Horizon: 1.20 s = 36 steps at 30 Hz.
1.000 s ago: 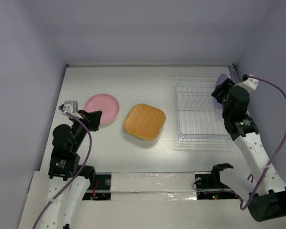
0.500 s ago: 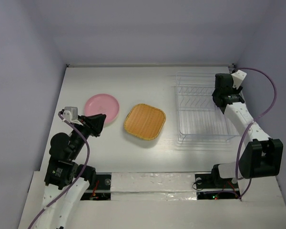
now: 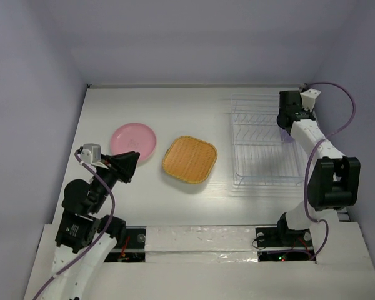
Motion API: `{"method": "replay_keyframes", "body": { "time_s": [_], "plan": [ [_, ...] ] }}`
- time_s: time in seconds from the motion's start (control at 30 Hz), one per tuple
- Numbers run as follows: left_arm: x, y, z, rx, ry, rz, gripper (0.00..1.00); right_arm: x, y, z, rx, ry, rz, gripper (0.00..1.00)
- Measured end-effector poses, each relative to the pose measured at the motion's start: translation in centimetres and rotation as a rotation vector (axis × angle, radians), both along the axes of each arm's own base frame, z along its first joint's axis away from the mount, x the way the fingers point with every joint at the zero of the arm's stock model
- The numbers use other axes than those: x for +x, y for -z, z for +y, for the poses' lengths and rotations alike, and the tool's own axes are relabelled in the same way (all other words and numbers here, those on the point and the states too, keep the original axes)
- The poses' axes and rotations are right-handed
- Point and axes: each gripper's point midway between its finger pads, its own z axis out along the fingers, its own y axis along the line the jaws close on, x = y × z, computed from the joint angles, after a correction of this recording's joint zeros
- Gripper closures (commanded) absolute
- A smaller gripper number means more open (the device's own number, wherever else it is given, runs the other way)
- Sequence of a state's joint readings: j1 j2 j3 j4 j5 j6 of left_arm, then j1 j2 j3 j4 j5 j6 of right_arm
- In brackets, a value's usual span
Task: Unload the plates from the dish rack
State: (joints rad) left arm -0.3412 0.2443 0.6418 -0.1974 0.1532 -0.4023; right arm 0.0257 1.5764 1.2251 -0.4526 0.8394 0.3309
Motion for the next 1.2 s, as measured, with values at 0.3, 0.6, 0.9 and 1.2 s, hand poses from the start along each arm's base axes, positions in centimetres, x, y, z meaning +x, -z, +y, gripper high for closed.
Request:
{"method": "replay_keyframes", "body": {
  "time_s": [0.3,0.6,0.9,1.2],
  "plan": [
    [-0.2,0.0,0.2,-0.001,-0.011,-0.001,0.82,-1.1,-0.4,-0.9,-0.083,0.003,0.092,1.00],
    [-0.1,0.1,0.3,-0.001,-0.015,0.000,0.82,-1.7,-2.8,-0.1,-0.179,-0.011,0.126,1.00],
    [-0.1,0.1,0.4,-0.001,-0.024,0.004,0.82,-2.2,-10.6,1.8,-0.261,-0.021,0.003,1.00],
    [0.0,0.3,0.5,0.001,-0.029,0.009,0.82,-2.6,-17.2,9.5,-0.112,-0.256,-0.257,1.00]
  ]
}}
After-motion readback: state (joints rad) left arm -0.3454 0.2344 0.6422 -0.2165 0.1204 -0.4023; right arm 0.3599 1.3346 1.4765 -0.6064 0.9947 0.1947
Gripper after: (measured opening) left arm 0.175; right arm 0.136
